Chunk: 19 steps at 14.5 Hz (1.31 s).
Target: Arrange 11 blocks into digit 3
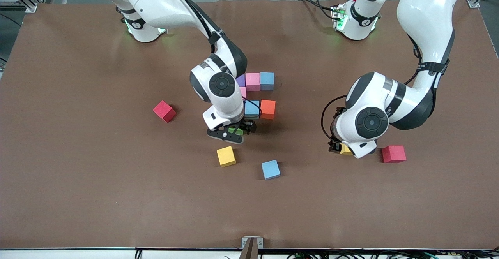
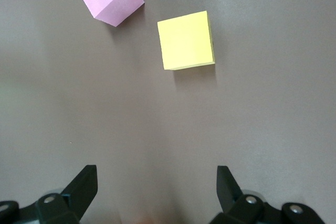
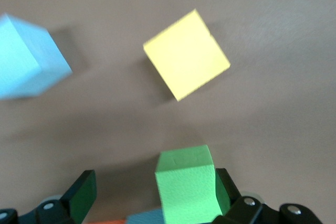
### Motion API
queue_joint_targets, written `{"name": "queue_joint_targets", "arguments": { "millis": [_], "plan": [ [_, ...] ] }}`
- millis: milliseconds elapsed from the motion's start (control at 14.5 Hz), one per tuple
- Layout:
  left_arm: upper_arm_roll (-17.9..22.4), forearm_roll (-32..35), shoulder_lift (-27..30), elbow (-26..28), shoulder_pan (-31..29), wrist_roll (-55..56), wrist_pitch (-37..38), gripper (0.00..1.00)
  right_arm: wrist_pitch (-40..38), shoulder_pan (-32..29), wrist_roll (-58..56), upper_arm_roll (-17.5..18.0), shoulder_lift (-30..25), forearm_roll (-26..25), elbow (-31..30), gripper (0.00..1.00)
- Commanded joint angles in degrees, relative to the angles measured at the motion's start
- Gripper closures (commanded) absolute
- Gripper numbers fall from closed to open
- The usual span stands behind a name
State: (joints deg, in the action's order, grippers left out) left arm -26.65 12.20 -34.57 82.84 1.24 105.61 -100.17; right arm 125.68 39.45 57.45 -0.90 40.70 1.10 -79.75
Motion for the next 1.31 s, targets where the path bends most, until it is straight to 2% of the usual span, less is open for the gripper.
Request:
{"name": "queue_joint_targets", "arguments": {
  "millis": [0, 276, 482, 620, 758, 1033, 1240],
  "plan": [
    [0.02, 1.16, 1.08, 0.04, 0.08, -0.84, 1.29, 0.0, -0.96, -0.95, 5.12, 0.55, -0.09, 0.75, 1.61, 0.0],
    [0.11, 1.25, 1.61, 0.04, -0.62, -4.43, 1.29, 0.0, -5.09, -1.92, 12.75, 0.29, 4.46, 0.57, 9.94, 0.0],
    [0.1, 1.25, 1.7, 0.13, -2.9, -9.78, 1.29, 0.0, -8.15, -1.83, 22.6, -0.94, 11.92, 0.57, 20.56, 0.0],
    [0.11, 1.42, 1.18, 0.13, -4.66, -15.66, 1.29, 0.0, -10.97, -1.83, 27.26, -1.29, 15.63, 0.66, 25.24, 0.0],
    [0.02, 2.65, -0.4, 0.04, -6.16, -24.61, 1.29, 0.0, -12.55, -1.92, 27.72, -1.47, 15.82, 0.57, 25.43, 0.0],
    [0.11, 3.18, -1.55, 0.13, -7.3, -37.9, 1.11, 0.0, -13.18, -2.09, 24.83, -5.33, 16.17, 0.05, 25.35, 0.0],
    [0.11, 3.36, -1.9, 0.13, -8.88, -48.01, 0.94, 0.0, -12.65, -3.15, 25.96, -5.51, 17.22, 0.22, 25.35, 0.01]
  ]
}}
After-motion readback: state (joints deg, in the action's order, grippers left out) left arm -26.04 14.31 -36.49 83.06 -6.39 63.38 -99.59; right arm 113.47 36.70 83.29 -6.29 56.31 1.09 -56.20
